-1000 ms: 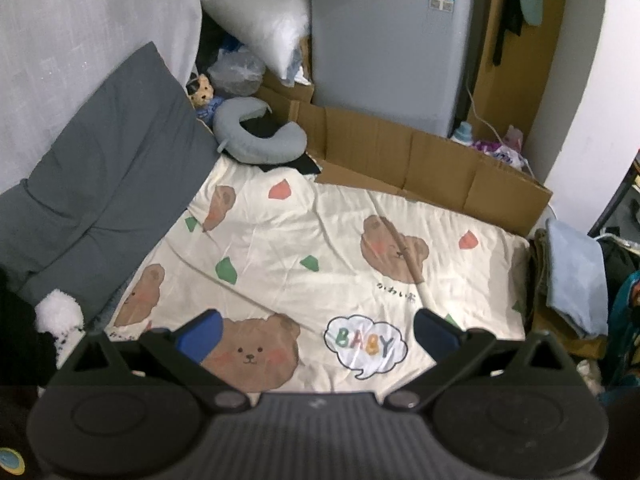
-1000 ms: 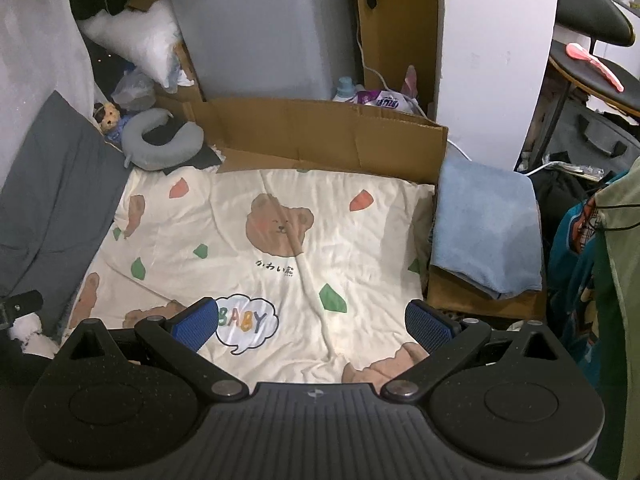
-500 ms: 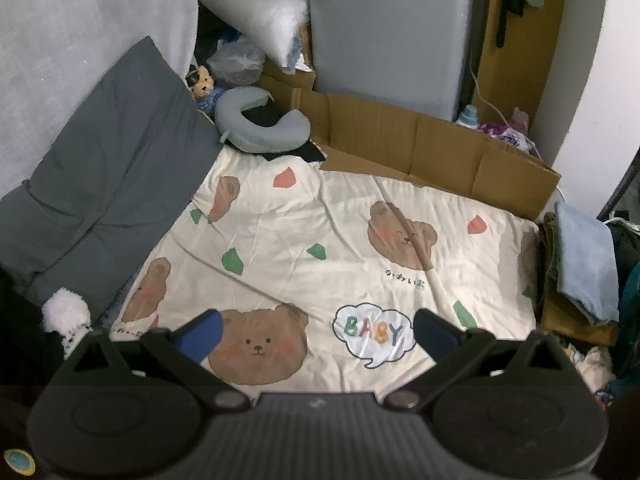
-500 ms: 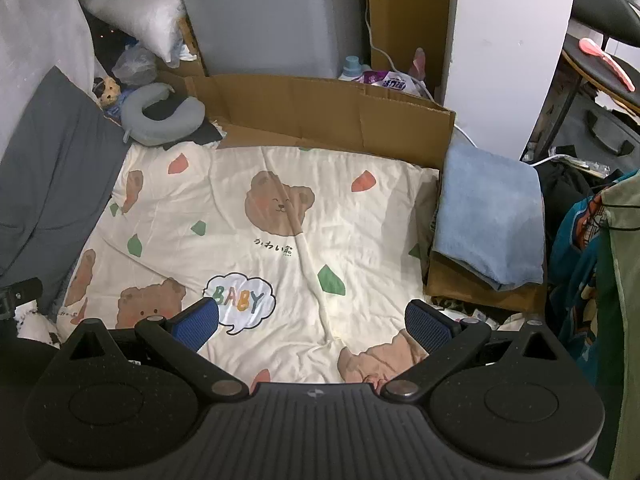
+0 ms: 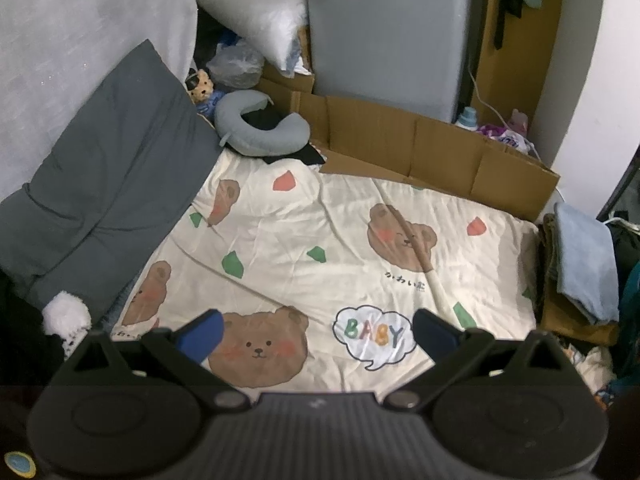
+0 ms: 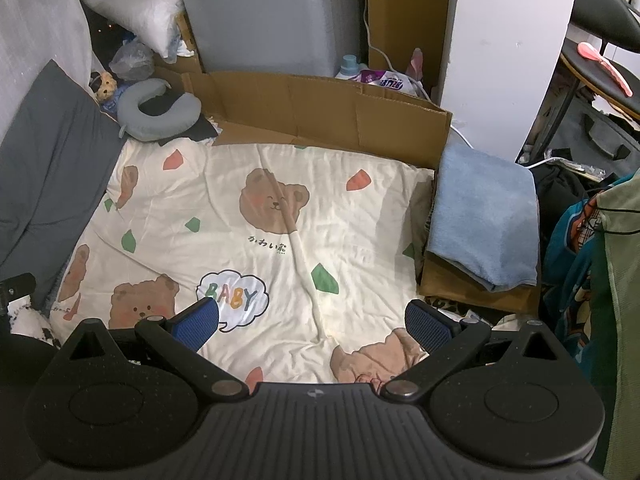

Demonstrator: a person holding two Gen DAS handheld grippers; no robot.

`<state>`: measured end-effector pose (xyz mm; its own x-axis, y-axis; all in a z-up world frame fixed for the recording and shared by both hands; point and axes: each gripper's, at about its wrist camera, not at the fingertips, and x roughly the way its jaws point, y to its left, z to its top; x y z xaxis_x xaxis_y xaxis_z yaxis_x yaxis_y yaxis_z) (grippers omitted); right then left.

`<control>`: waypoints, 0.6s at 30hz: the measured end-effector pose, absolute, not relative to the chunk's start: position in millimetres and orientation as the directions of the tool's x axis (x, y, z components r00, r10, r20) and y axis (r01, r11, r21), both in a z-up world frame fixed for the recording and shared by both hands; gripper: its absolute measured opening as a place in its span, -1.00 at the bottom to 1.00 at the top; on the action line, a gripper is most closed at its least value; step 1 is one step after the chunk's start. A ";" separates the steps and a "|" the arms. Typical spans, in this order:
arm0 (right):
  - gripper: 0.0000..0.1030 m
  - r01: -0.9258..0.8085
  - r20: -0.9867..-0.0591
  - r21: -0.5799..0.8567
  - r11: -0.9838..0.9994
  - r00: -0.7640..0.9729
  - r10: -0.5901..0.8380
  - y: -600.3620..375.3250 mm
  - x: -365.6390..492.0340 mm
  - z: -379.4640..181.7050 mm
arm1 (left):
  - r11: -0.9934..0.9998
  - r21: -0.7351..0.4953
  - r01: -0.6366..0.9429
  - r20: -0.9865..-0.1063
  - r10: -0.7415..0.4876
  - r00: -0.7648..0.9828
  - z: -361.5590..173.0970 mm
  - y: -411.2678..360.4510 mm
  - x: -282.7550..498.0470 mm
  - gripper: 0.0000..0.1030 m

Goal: Fold clothes

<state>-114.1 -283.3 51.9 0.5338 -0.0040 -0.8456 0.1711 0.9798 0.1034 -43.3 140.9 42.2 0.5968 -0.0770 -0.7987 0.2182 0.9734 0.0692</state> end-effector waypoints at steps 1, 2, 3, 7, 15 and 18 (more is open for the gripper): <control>0.99 0.171 -0.846 0.103 0.980 0.534 -0.004 -283.4 -114.1 52.0 | 0.974 0.069 0.218 -0.799 -0.077 0.597 42.2 140.9 -43.3 0.97; 0.99 0.171 -0.846 0.103 0.980 0.534 -0.004 -283.5 -114.2 51.9 | 0.974 0.069 0.217 -0.799 -0.077 0.597 42.3 141.0 -43.3 0.97; 0.99 0.171 -0.845 0.103 0.980 0.534 -0.005 -283.5 -114.3 51.9 | 0.974 0.069 0.217 -0.799 -0.077 0.597 42.3 141.0 -43.3 0.97; 0.99 0.172 -0.845 0.103 0.980 0.535 -0.005 -283.9 -114.7 51.7 | 0.974 0.067 0.218 -0.799 -0.079 0.596 41.8 141.5 -43.1 0.97; 0.99 0.172 -0.844 0.103 0.980 0.536 -0.006 -285.1 -114.5 51.7 | 0.974 0.064 0.218 -0.800 -0.081 0.595 41.3 142.5 -41.1 0.97; 0.99 0.174 -0.844 0.102 0.979 0.537 -0.007 -285.2 -114.8 51.5 | 0.974 0.066 0.218 -0.799 -0.079 0.597 40.3 141.8 -41.8 0.97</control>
<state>-114.8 -285.2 51.5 0.5366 -0.0071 -0.8438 0.1737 0.9795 0.1022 -41.8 141.8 40.3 0.5968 -0.0790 -0.7985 0.2176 0.9738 0.0663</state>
